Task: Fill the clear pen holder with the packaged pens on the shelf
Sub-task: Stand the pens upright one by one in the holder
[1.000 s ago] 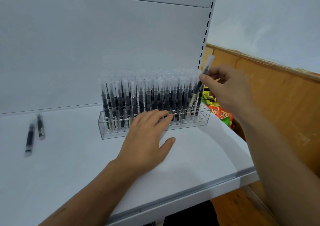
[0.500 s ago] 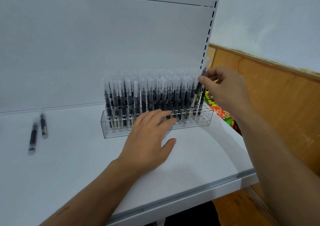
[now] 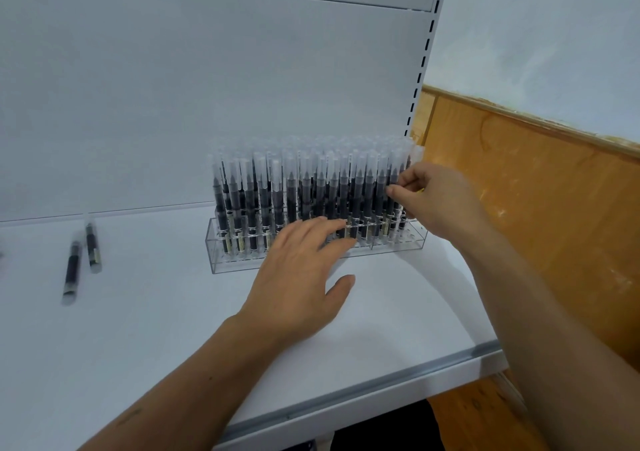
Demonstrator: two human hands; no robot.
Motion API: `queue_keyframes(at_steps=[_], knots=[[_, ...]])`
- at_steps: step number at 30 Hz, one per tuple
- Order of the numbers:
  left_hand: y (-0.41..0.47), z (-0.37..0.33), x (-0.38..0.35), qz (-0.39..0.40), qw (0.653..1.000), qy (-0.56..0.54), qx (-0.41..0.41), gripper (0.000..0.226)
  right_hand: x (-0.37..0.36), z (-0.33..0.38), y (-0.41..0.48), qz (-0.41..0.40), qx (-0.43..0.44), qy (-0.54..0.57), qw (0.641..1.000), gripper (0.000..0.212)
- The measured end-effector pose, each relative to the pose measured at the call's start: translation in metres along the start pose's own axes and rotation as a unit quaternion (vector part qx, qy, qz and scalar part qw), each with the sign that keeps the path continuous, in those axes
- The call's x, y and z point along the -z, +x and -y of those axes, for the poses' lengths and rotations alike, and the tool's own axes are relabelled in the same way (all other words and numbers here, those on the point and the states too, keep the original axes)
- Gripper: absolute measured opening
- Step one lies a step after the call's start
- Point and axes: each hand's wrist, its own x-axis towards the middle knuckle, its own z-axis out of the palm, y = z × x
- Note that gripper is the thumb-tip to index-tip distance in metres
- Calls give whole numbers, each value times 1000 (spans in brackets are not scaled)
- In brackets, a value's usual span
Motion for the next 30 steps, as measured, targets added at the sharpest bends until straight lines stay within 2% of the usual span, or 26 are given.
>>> queue_keyframes(at_steps=[5,12,17,20,22,26,30], knots=[[-1,1,0,1,1000,-2,1,46,1,-2,-3,-7,-22,3,1000,18],[-3,4,9,8,999,-43,-15,46,18,2,-12,38,-19,-9,999,19],[-19,27,49,-17,997,-75,-20,41,25,34,-25,61,33,-16,997,21],[-49,62,77,-80,991,-94,46,36,8,78,-39,110,95,33,989,16],[-74,94,92,-101,984,-81,122,32,-12,114,-51,178,148,33,972,13],[-119,150,114,-63,966,17,249,26,-73,181,-73,282,243,20,928,13],[-144,189,132,-46,932,68,353,33,-144,232,-74,299,273,-16,914,20]])
